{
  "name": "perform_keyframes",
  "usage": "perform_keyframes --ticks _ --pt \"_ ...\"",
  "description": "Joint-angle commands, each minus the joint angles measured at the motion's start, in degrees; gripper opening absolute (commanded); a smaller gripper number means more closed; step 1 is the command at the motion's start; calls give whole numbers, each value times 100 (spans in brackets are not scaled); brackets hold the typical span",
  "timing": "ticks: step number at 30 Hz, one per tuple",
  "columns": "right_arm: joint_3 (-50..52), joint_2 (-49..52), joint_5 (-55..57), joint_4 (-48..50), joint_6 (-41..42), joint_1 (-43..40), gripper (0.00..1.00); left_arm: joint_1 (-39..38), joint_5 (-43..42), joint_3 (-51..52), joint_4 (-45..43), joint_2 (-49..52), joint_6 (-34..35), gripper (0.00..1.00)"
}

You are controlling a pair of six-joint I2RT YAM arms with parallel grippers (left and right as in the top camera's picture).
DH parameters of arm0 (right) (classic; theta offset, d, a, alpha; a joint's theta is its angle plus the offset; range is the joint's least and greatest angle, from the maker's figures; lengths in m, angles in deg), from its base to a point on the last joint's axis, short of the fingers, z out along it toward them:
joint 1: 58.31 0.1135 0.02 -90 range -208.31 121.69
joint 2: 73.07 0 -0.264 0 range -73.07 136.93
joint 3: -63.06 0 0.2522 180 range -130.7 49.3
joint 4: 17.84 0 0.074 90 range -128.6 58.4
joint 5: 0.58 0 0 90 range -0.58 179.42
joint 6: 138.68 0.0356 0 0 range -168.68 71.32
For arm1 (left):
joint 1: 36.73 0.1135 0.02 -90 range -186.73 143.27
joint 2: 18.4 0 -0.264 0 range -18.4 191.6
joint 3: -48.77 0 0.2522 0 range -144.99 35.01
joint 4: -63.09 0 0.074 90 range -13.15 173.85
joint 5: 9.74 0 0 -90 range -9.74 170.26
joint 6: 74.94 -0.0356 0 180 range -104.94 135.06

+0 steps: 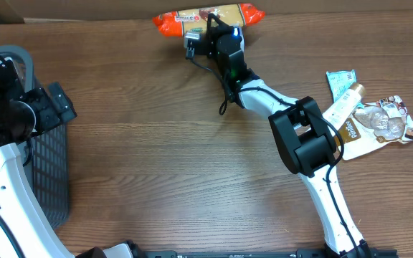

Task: Scan the item barcode
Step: 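Hold the spaghetti package barcode up to the white scanner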

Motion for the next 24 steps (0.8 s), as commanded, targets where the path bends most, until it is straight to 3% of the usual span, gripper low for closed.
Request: perform_keyframes --ticks 1,24 --pt "-452 -188 -15 227 -28 94 4 9 -42 -11 -13 -13 -85 100" --pt "-452 -407 321 831 -498 254 4 9 -44 -11 -13 -13 -85 99"
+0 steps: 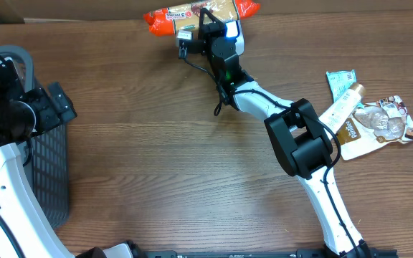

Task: Scan the item barcode
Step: 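Hold the spaghetti package barcode up to the white scanner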

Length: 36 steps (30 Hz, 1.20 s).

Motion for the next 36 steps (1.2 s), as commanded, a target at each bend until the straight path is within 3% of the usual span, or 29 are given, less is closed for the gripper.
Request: perform_keyframes --ticks 1,16,22,28,31,34,36 --pt "-385 -437 136 212 -11 94 4 9 -44 -11 -11 -13 -85 100" --pt "-382 -920 181 358 -1641 269 4 9 -42 -11 -13 -13 -85 100" --pt "-382 -1012 365 1078 -1626 317 4 9 -42 -11 -13 -13 -85 100" --pt "-251 -1644 868 1064 -1578 328 4 9 -42 -11 -13 -13 -85 100" --pt "-251 -2079 1453 1067 -1067 328 4 9 -44 -11 -13 -13 -85 100" --pt "-254 -2638 2723 1067 138 319 4 9 -42 -11 -13 -13 -85 100" --pt "-254 -2905 3526 1069 404 267 4 9 -42 -11 -13 -13 -85 100"
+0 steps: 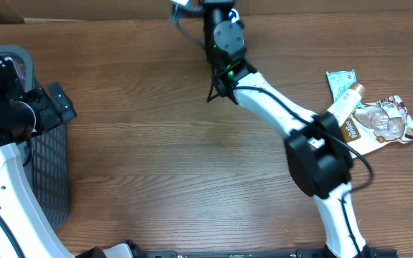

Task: Scan the item barcode
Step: 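Hold the spaghetti package barcode up to the white scanner, then carry the spaghetti package to the right edge and release it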

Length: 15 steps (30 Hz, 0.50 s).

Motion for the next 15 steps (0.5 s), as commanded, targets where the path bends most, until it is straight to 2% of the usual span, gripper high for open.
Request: perform_keyframes --ticks 1,5,7,8,10,15 --pt "-254 -1364 2098 304 1161 -122 4 9 -42 -11 -11 -13 -85 100" --pt "-254 -1652 3985 675 1976 -568 4 9 -42 -11 -11 -13 -85 100" --pt "-254 -1663 5405 1290 2723 -931 4 9 -44 -11 -11 -13 -85 100" --pt "-197 -1659 5493 1563 2776 -1106 3 9 -42 -11 -11 -13 -85 100" --pt "153 -1657 5488 1725 2138 -1263 3 9 -42 -11 -11 -13 -85 100" --pt "389 -1655 5484 2273 1556 -1320 3 9 -42 -11 -11 -13 -85 100"
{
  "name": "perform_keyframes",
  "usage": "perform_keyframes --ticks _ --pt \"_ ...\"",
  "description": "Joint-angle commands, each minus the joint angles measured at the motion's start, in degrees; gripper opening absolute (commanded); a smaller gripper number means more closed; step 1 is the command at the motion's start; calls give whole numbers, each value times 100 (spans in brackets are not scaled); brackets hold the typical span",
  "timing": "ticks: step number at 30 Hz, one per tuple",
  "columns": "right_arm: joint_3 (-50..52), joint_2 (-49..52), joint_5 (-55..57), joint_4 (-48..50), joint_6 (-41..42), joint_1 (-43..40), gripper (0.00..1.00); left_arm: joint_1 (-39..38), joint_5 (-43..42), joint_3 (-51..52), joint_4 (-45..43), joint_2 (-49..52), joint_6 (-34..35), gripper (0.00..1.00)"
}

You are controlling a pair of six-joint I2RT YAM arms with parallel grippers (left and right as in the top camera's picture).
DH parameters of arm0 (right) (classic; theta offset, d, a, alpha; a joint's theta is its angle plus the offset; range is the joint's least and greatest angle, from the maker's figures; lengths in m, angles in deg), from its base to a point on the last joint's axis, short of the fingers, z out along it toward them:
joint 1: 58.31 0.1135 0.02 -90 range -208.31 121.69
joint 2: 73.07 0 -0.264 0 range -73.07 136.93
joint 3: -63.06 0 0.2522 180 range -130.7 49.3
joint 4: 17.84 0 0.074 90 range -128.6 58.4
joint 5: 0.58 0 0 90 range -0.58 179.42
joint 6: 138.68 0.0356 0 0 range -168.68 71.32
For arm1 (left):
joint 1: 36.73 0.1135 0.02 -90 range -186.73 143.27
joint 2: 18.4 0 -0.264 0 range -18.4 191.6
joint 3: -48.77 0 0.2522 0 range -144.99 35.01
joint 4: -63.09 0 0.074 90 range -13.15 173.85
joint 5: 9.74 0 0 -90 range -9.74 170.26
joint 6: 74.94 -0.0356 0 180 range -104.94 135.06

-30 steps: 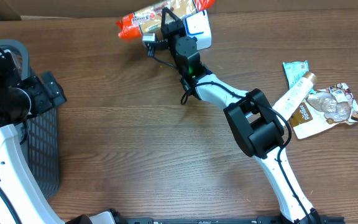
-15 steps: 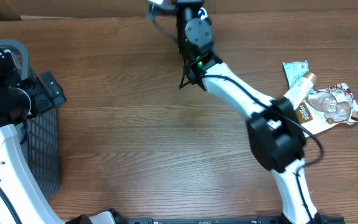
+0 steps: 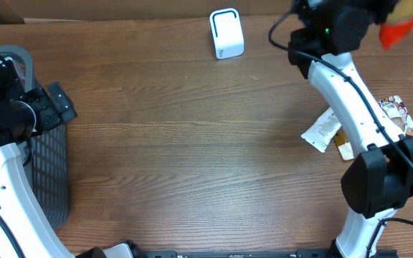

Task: Scan the item barcode
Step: 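Carry the spaghetti package to the right edge and release it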

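Note:
An orange and tan snack package (image 3: 399,29) shows blurred at the top right corner, raised off the table. My right gripper (image 3: 376,14) is shut on it, though its fingers are smeared by motion and partly out of view. The white barcode scanner (image 3: 226,34) with a blue-rimmed face stands uncovered at the back middle of the table, well left of the package. My left gripper (image 3: 54,104) hangs at the far left over a dark basket, and its jaws are not clear.
A dark mesh basket (image 3: 49,172) stands at the left edge under the left arm. At the right lie a white pouch (image 3: 323,130), a tan packet (image 3: 344,147) and a clear wrapped item (image 3: 394,115), partly under the right arm. A cardboard wall runs along the back.
My right arm has swung from the back middle to the top right corner. The orange package, out of view before, now shows there in the gripper. The scanner stands uncovered.
My right gripper was on the orange package lying at the back middle, in front of the scanner. Then the package sat slightly further left and back. Then gripper and package were up at the frame's top edge. Now they are at the top right. The left arm stayed still.

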Motion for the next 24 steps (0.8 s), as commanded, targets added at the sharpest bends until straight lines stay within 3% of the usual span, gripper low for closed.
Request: perform_keyframes --ticks 1,8,14,24 --pt "76 -24 22 492 -407 299 3 9 -42 -11 -11 -13 -85 100" --pt "76 -26 20 1993 -1740 273 4 9 -44 -11 -9 -13 -85 100" --pt "79 -24 20 1259 -1292 275 3 9 -42 -11 -11 -13 -85 100" --pt "146 -68 -903 -4916 2417 393 3 9 -42 -11 -11 -13 -85 99"
